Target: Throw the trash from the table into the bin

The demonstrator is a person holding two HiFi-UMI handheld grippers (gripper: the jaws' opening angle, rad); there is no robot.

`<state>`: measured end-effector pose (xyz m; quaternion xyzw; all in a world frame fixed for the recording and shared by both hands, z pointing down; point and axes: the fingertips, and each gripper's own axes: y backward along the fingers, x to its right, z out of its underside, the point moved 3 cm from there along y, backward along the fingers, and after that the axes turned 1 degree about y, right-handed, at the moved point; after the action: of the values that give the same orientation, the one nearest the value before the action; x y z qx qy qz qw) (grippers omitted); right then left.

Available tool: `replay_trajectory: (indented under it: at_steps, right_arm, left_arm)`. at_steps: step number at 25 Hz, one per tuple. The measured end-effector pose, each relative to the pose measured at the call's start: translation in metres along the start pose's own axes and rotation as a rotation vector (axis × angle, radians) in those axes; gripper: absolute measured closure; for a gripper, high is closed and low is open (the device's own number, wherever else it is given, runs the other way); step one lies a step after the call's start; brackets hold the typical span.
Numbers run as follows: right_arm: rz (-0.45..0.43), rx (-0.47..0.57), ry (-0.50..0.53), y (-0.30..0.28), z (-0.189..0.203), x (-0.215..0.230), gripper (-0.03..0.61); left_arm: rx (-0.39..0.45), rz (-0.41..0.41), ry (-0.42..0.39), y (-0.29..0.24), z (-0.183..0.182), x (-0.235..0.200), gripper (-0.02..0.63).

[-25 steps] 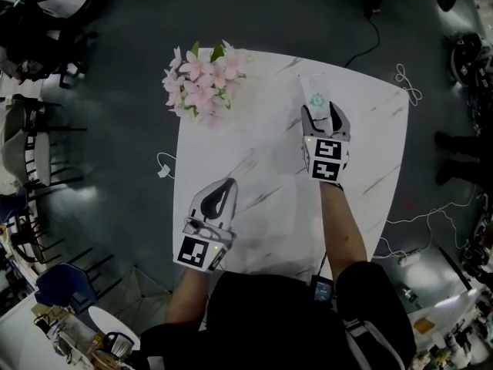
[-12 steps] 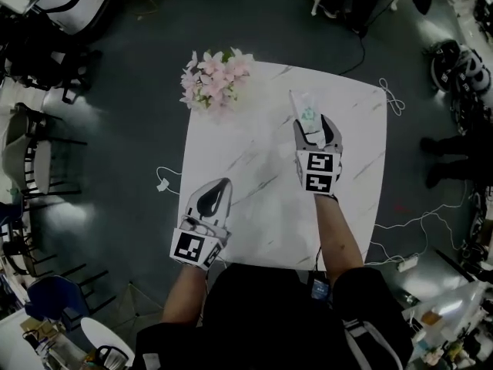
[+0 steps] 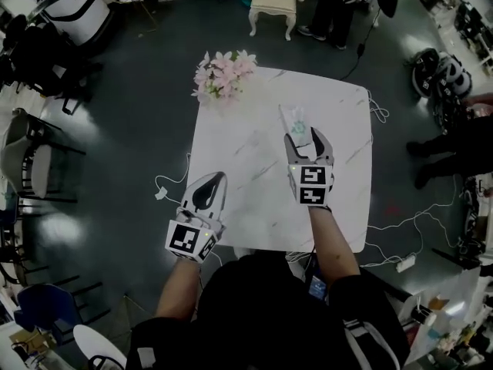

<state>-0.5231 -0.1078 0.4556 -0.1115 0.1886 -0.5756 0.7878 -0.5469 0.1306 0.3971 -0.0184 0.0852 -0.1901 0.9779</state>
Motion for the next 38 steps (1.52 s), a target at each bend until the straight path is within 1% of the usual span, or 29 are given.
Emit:
replay_trajectory:
  at_steps: [4, 10, 14, 18, 23, 29, 33, 38]
  right_arm:
    - [-0.001, 0.032, 0.003, 0.037, -0.015, -0.024, 0.31]
    - [0.017, 0.068, 0.025, 0.091, -0.026, -0.057, 0.31]
    - [0.039, 0.087, 0.031, 0.12, -0.029, -0.064, 0.31]
    - [0.056, 0.075, 0.076, 0.14, -0.026, -0.064, 0.31]
    - [0.078, 0.109, 0.069, 0.172, -0.024, -0.054, 0.31]
    - [0.176, 0.105, 0.118, 0.224, -0.005, -0.027, 0.31]
    - [0.232, 0.09, 0.086, 0.262, 0.017, -0.002, 0.31]
    - [0.304, 0.077, 0.041, 0.318, 0.046, 0.031, 0.31]
  left_arm:
    - [0.038, 0.014, -0.01, 0.032, -0.012, 0.003, 0.598]
    - [0.079, 0.049, -0.015, 0.075, -0.023, 0.006, 0.598]
    - [0.091, 0.086, -0.014, 0.083, -0.027, 0.015, 0.598]
    - [0.103, 0.136, -0.002, 0.082, -0.028, 0.028, 0.598]
    - [0.1, 0.2, -0.006, 0.073, -0.029, 0.053, 0.598]
    - [0.091, 0.296, -0.008, 0.053, -0.027, 0.098, 0.598]
    - [0.088, 0.371, -0.004, 0.036, -0.02, 0.138, 0.598]
    - [0.077, 0.454, -0.014, 0.021, -0.015, 0.203, 0.598]
